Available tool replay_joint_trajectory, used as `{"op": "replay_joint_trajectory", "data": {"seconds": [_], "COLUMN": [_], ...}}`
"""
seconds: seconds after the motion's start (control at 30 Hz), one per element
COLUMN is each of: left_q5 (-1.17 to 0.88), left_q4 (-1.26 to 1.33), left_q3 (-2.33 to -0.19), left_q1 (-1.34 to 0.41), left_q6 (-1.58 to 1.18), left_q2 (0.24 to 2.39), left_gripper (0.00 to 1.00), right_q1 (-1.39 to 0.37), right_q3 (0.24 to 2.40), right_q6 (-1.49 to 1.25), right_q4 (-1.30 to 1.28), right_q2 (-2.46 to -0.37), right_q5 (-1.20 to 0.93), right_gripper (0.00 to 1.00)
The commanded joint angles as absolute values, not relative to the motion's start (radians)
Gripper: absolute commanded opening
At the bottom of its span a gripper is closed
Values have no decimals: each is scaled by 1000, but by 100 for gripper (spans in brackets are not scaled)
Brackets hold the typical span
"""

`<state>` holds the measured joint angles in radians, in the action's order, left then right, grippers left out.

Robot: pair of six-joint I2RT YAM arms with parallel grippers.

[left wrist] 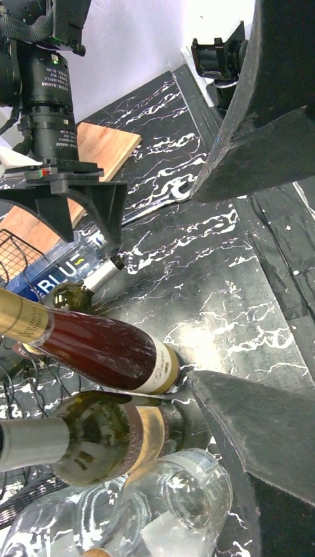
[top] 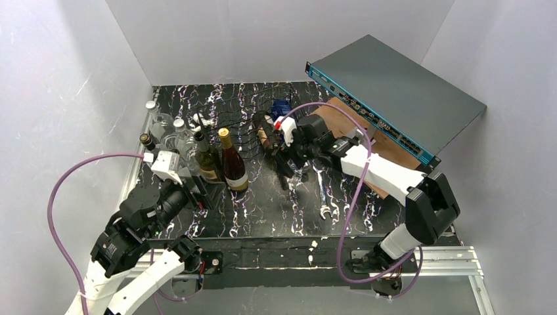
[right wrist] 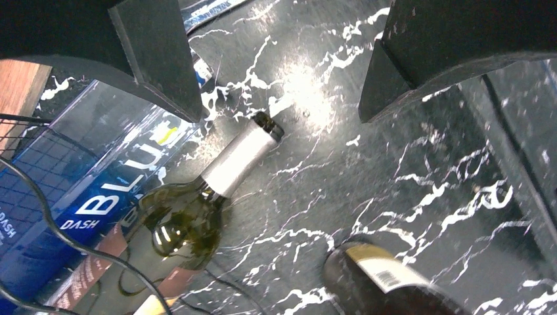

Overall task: Take the wine bottle off the wine rack
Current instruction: Place the wine bottle at the center of the board, then pick up the wine bottle from the wine rack.

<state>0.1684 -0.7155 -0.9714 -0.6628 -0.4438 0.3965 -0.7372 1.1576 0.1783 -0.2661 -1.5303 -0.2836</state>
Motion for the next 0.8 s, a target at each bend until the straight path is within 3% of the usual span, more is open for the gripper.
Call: {"op": "replay_joint_trajectory", "data": {"seconds": [0.0,0.2,0.77], "left_q5": [164,180,195], "left_q4": [-711,-710,-722], "left_q3": [-930,-876,-836], "left_q1": [-659,-660,-659], "left_q6": [-478,-517,-549], "left_q2": [349,283,217], "left_gripper": [98,98,98], "right_q1": [-820,-858,-871], "right_q3": [1167,1223,1380], "right_q6": [27,-76,-139], "right_q4": [-118,-88,-61], "right_q2": [-1559,-1650,-1849], "right_q5": [-31,196,323], "right_gripper": [98,98,99]}}
